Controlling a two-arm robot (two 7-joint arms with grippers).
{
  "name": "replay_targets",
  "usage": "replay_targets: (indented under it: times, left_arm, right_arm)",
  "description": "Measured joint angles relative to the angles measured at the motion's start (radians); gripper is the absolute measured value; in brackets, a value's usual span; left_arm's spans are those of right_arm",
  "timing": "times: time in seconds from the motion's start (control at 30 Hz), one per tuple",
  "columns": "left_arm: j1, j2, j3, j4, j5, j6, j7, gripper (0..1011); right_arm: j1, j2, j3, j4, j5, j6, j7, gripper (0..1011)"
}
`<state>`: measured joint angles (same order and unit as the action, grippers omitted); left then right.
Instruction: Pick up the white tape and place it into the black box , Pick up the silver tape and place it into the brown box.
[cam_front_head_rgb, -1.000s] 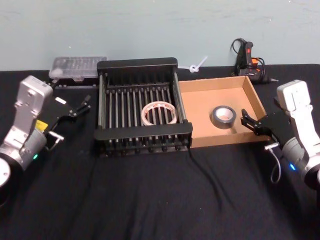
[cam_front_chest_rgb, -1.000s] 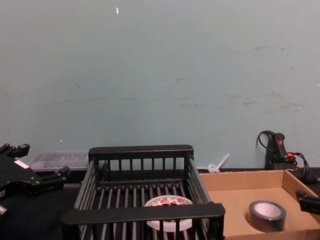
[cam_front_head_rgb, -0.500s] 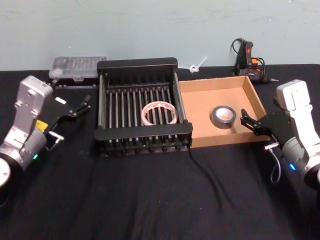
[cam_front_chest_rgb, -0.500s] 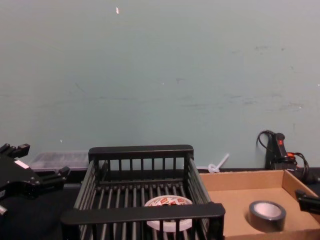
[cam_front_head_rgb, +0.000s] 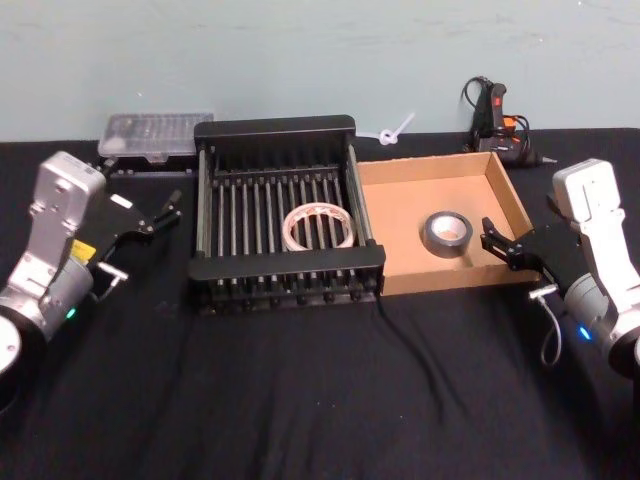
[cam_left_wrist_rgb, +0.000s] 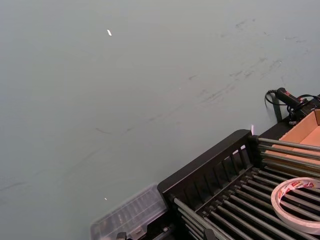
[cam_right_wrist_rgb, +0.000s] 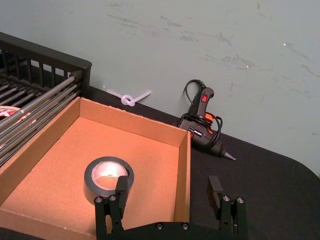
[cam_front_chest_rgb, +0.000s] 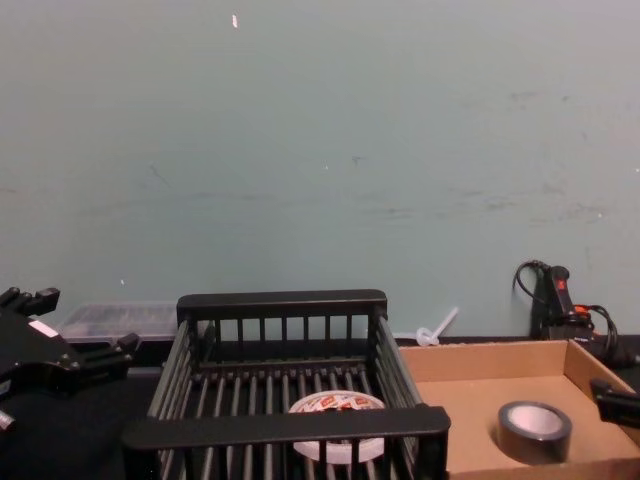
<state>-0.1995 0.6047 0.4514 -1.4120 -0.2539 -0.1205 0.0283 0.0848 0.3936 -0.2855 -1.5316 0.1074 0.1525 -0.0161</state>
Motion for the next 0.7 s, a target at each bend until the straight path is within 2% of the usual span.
replay_targets:
  times: [0.7]
  left_arm:
    - [0.000,0.000,0.000,0.000,0.000,0.000,0.000,1001]
  right_arm:
    - [0.000,0.000,0.000,0.000,0.000,0.000,0.000,1002]
